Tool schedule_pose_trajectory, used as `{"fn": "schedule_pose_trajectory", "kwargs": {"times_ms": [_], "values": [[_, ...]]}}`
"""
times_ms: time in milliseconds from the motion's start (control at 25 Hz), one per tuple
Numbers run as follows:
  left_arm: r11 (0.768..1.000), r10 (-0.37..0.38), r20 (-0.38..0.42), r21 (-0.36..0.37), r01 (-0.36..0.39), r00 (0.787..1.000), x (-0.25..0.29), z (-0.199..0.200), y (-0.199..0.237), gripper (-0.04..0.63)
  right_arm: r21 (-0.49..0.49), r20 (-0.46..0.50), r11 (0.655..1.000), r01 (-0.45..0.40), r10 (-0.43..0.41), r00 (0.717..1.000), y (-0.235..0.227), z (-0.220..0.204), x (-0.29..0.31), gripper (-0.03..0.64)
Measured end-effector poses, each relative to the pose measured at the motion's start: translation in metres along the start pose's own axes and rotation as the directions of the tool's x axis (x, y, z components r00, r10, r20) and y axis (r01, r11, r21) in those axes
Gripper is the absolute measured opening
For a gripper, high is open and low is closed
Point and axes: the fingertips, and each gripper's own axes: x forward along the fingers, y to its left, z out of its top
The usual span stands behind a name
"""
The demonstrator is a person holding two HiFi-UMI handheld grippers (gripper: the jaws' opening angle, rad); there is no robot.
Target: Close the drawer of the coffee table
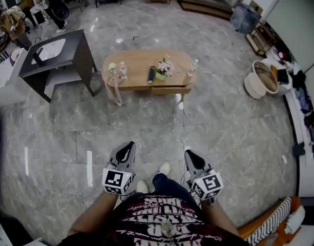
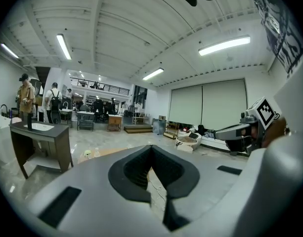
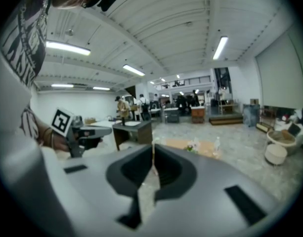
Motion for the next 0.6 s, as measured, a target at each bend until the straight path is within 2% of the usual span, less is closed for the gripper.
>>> {"fn": "schedule_pose_trajectory", "kwargs": {"times_ms": [360,600], "values": [[1.000,-0.023,-0.045,-0.005,0.023,0.999,0.057,0.000,-0.018,0.023,0.036,0.041,0.999,0.024,-0.026,0.999,-0.060,0.008,0.012,0.035],[0.999,0.008,-0.019,0.048,-0.007,1.000,0.109,0.032,-0.024,0.023,0.052,0.089,0.998,0.034,-0.038,0.995,-0.124,0.035,0.023,0.035]]}}
